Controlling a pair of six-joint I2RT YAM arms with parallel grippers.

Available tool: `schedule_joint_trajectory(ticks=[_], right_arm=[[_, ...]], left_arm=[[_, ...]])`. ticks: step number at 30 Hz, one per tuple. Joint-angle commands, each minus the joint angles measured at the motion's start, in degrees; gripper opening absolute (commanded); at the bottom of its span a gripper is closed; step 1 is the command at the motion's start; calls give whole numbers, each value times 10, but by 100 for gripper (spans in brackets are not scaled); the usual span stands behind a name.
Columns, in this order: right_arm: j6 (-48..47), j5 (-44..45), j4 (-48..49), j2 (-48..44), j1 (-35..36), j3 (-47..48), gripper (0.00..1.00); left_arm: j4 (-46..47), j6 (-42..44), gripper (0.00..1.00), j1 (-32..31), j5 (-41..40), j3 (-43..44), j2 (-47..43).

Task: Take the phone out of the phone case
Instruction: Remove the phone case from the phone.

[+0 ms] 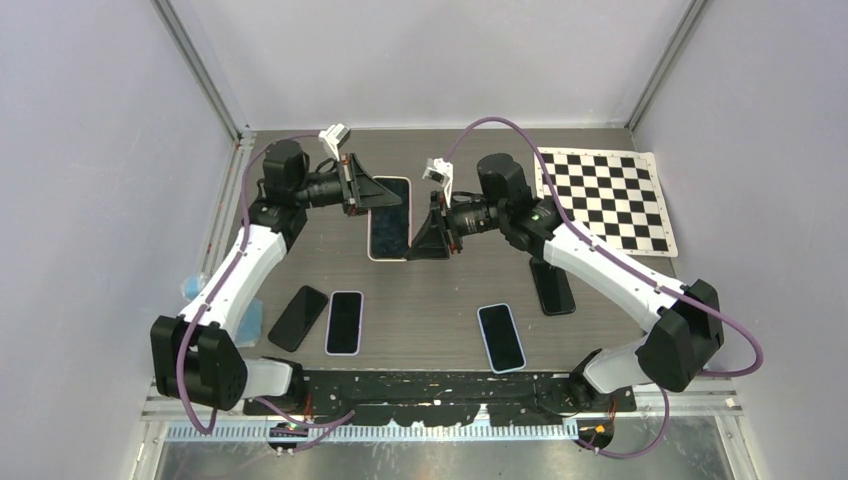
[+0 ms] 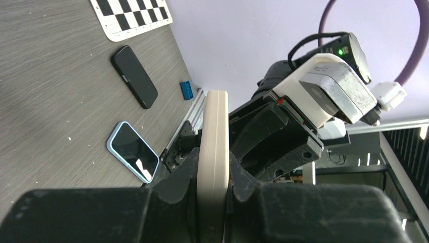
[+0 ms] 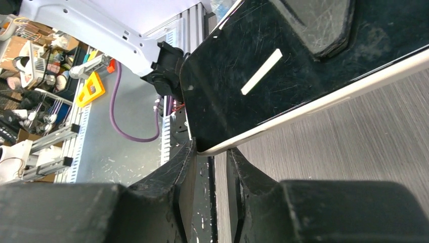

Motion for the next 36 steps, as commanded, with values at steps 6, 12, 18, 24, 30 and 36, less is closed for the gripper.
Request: schedule_joint_trajectory(ticks=[6,12,18,24,30,36], right_arm=[[-54,67,80,-14,25,-12,35],[-76,89,54,-14,25,-7,38],[-100,127,2,-29,25,-11,43],[17,147,17,-38,-4,-17,55],[132,138,167,-102,-20,-100,72],[427,185,461,-101,-16,-165,76]], left_arm=[[177,-285,0,-29,-73,-60,19],[210,-338,0,-29,-98,-75,8],[181,-319,0,-24,-119,-70,-10],[180,-287,0,-5,-152,-63,-24],[168,-252,0,5,-159,-54,-29],[172,-252,0,8,-184,-54,-40]])
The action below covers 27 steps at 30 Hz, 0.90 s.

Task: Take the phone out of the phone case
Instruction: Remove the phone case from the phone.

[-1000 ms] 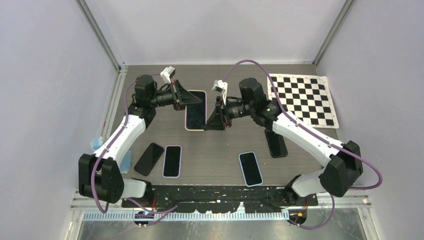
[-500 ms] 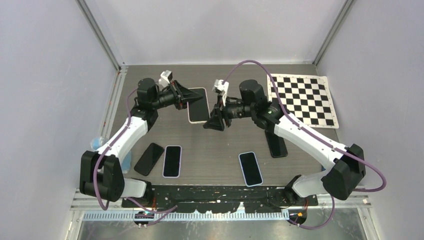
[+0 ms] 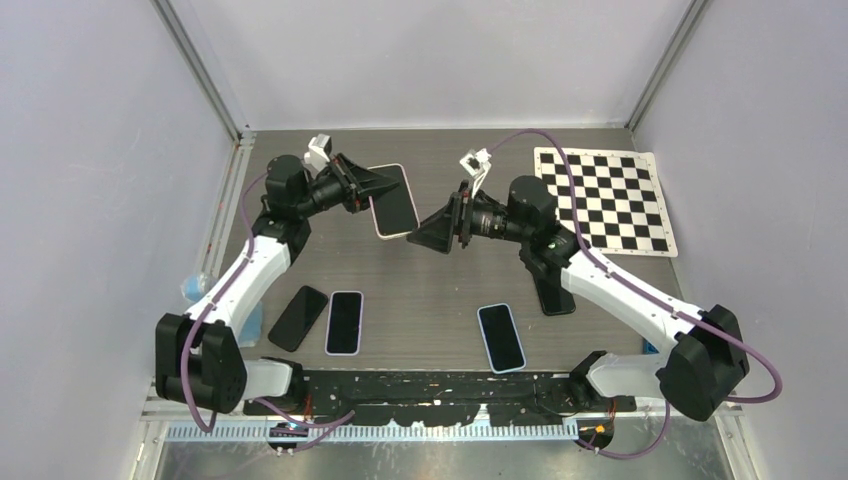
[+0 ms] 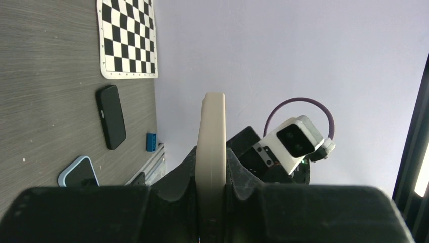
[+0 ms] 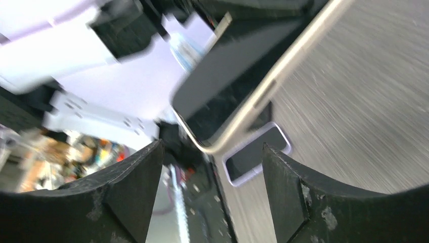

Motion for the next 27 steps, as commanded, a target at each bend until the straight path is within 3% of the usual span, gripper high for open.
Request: schedule_joint_trajectory(ticks=[1,4,12,16,18,21,27], right_arm=[[277,45,293,-4,6,-37,76],[346,112,361,-1,7,-64,77],[339,156,264,1,11,-36,68],[338,139,276,23,13,-25,49],[342,130,295,33,15,-27,44],[359,120,336,47,17,-36,44],[385,125,380,62,20,-50,57]], left_arm=[[29,0,0,3,-28,28,-39],[33,-13,0,3,-45,25,-49],[18,-63,0,3,-80,13,-70],[22,-98,0,3,-100,-5,-75],[25,-117,0,3,-111,-14,-79],[36,-145,0,4,-130,-28,-86],[38,-171,0,4,-160,-46,-96]])
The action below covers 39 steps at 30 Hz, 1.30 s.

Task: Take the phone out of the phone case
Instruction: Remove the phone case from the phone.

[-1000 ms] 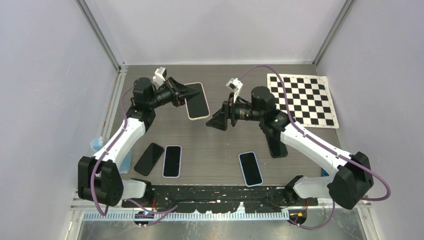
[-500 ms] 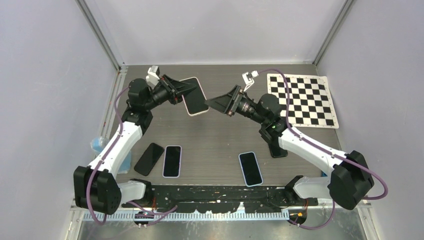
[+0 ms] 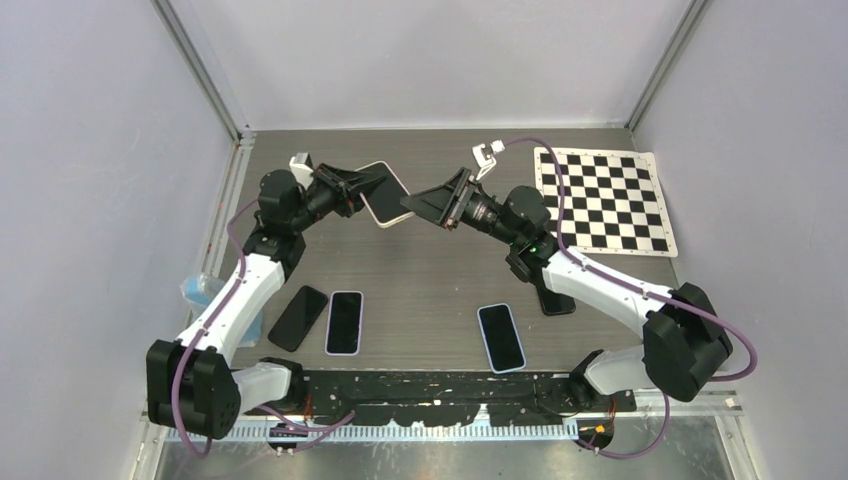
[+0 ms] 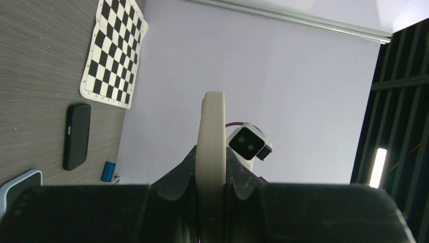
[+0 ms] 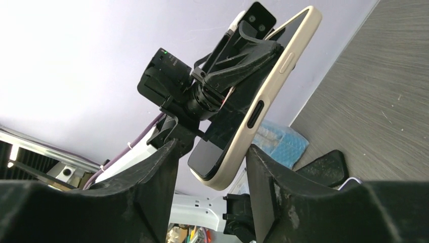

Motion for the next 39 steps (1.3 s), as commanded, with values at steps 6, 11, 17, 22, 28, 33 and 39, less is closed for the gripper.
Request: schedule_joint_trajectory(ticks=[6,11,17,22,28,33,39], right_arm=[[31,1,92,19,3,-4,54],[25,5,81,37,5,8,53],[-2,28,67,47,7,7,42],[-17,43,47,65,6,24,33],[-20,33,77,84,5,17,41],[-19,56,36,108,2,18,41],[-4,49,100,134,1,-2,48]], left_arm=[[47,-52,0,4,-51,-2,-35],[57,-76,0,6,-68,-12,-32],[61,-108,0,5,-101,-30,-44],[87,-152,0,12,-117,-52,-59],[108,-214,0,24,-116,-75,-71],[157,-262,0,31,-105,-92,-69],[193,-286,0,40,-105,-95,-64]])
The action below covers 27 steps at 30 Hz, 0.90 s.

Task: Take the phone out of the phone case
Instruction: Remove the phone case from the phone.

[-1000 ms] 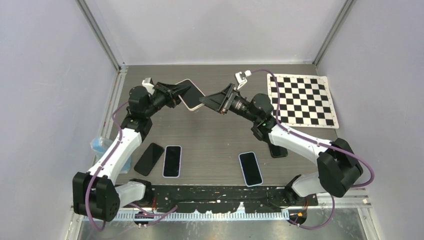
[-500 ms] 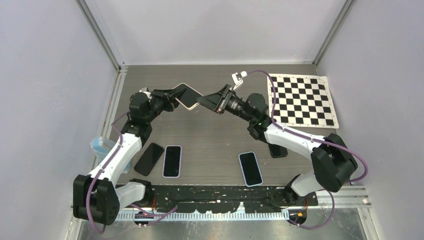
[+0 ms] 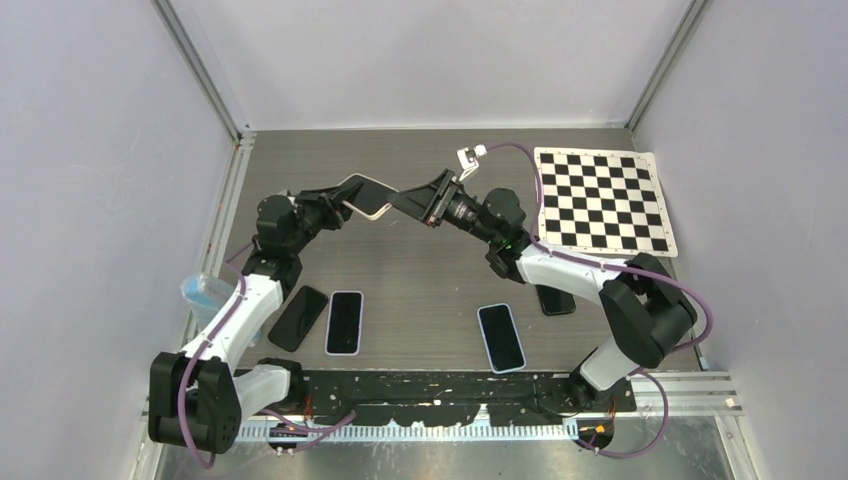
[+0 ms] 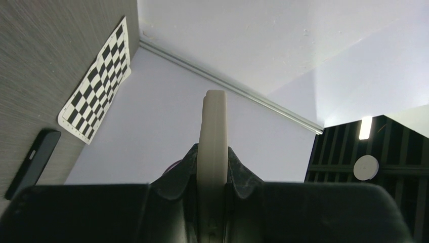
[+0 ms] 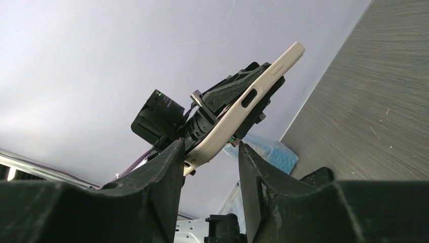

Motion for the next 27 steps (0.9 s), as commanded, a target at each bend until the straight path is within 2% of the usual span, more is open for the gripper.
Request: schedule_joint_trajectory(ticks=[1,4,14,18,23,27], right_arm=[[-15,13,-1,22,-5,-14,50],[-22,9,6,23,-5,-16,55],[-22,0,-16,35,-5,-4,57],[-21,-2,-25,48,-5,4,56],[-9,-23,-10,58,-8,18,50],[-17,-49,26,38,-8,14,52]], left_arm=[[154,-115,0,11,11,24,-21],[158,-115,0,14,11,32,-19],[183,-124,0,33,29,58,-8],[189,-125,0,34,29,63,-6],[182,-101,0,38,46,75,1],[181,-79,0,40,64,87,13]])
